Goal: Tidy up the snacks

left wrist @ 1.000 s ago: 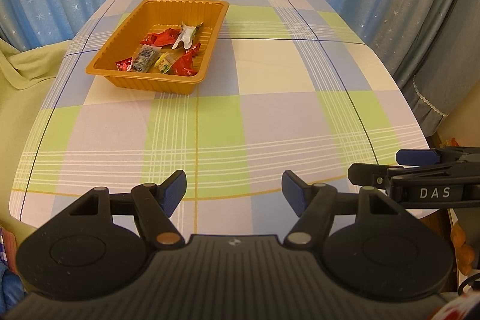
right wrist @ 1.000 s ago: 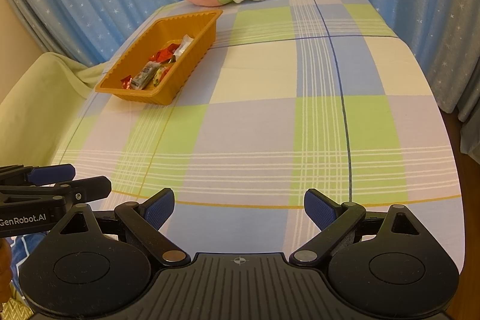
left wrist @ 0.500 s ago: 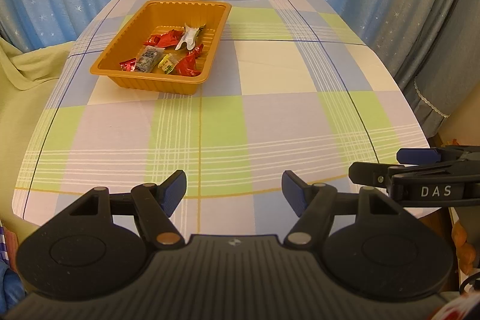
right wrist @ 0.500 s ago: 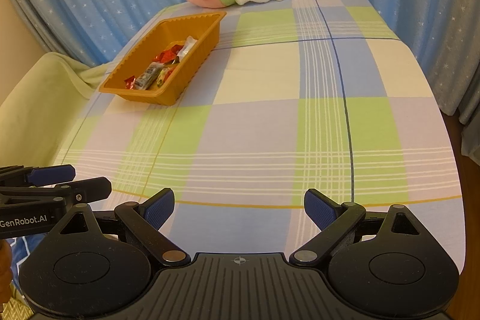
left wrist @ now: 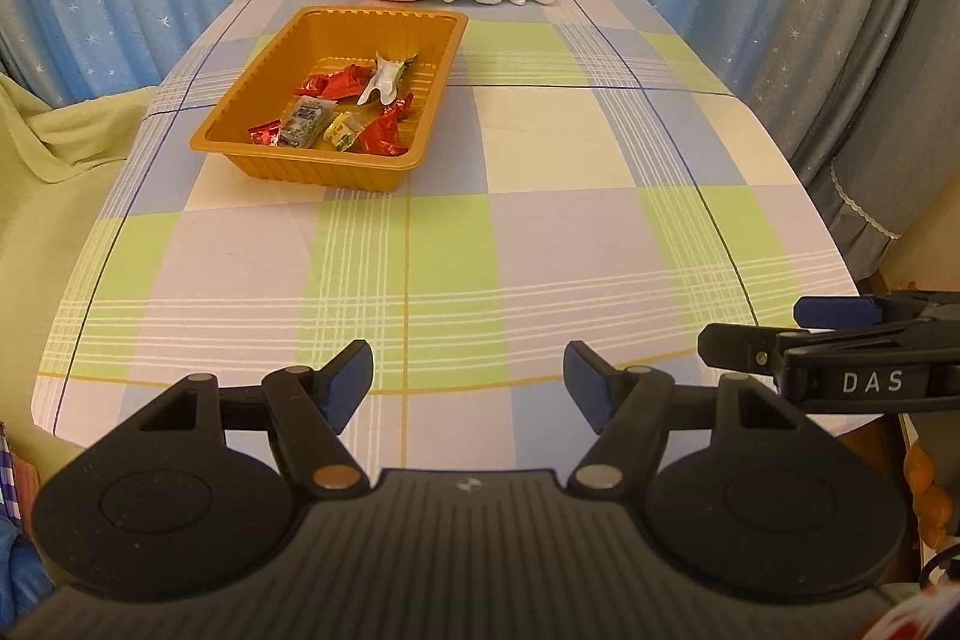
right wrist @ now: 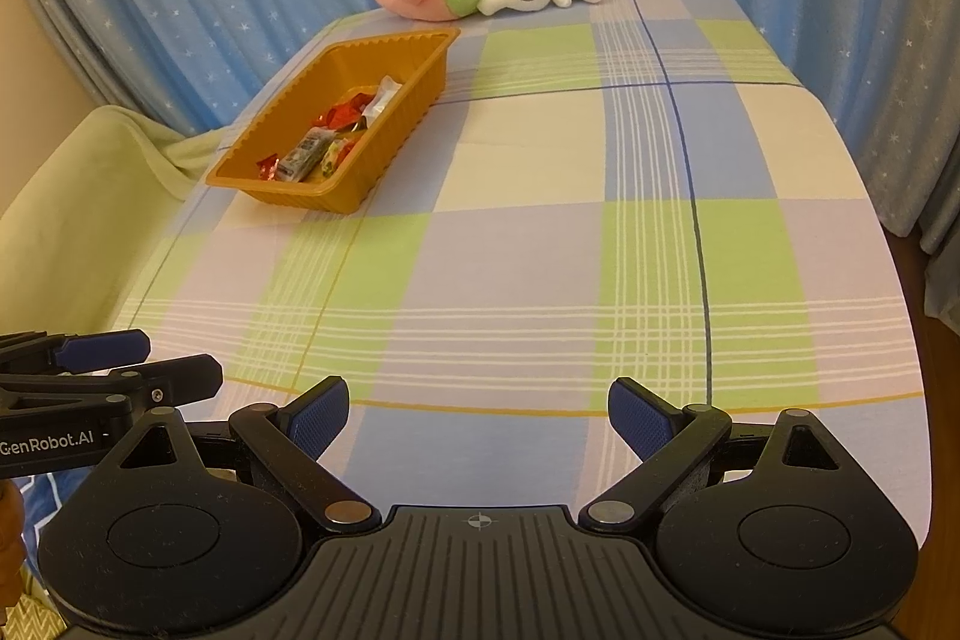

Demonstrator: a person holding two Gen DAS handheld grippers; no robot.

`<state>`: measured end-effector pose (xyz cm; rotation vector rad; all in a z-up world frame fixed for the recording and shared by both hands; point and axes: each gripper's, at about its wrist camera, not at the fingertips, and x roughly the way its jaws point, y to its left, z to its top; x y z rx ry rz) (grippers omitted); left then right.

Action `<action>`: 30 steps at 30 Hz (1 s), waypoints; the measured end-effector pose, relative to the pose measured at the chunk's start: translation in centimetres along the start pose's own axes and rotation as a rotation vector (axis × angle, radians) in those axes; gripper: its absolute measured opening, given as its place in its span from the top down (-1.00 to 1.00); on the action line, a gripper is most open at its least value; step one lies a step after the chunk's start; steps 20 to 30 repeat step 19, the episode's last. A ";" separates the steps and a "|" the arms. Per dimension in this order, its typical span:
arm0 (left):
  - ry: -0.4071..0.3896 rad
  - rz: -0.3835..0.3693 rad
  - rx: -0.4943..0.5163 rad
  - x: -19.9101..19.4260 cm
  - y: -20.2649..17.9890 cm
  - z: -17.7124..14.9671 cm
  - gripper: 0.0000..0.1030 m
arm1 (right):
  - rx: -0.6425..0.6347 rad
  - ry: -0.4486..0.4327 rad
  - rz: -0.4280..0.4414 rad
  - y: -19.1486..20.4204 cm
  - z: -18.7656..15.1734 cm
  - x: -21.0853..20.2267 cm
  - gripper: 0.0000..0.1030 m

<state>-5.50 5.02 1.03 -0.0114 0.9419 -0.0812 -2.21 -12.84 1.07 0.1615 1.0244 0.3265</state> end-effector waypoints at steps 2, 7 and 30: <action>-0.003 0.001 0.000 -0.2 0.0 -0.1 -0.33 | 0.000 -0.001 0.000 0.0 0.0 -0.1 -0.80; -0.011 0.006 -0.003 -0.6 0.0 -0.2 -0.33 | -0.004 -0.008 0.005 0.2 -0.1 -0.4 -0.80; -0.026 0.046 -0.012 -1.8 -0.1 -1.1 -0.37 | -0.009 -0.021 0.030 0.5 -0.7 -1.1 -0.80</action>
